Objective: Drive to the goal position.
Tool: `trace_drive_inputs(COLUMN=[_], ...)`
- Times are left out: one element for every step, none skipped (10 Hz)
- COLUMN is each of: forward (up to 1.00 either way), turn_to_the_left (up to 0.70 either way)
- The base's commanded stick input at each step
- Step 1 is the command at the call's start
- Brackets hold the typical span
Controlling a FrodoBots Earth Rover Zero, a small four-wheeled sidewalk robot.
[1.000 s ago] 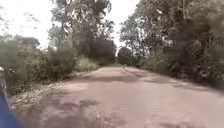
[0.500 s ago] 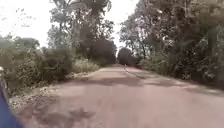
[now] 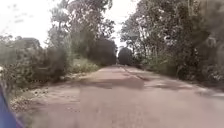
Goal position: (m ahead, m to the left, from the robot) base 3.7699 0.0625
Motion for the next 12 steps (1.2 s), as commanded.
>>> trace_drive_inputs(forward=[0.70, 0.70, 0.70, 0.70, 0.70, 0.70, 0.70, 0.70, 0.70, 0.70, 0.70, 0.70], turn_to_the_left=[0.00, 0.00, 0.00, 0.00, 0.00, 0.00, 0.00, 0.00, 0.00, 0.00, 0.00, 0.00])
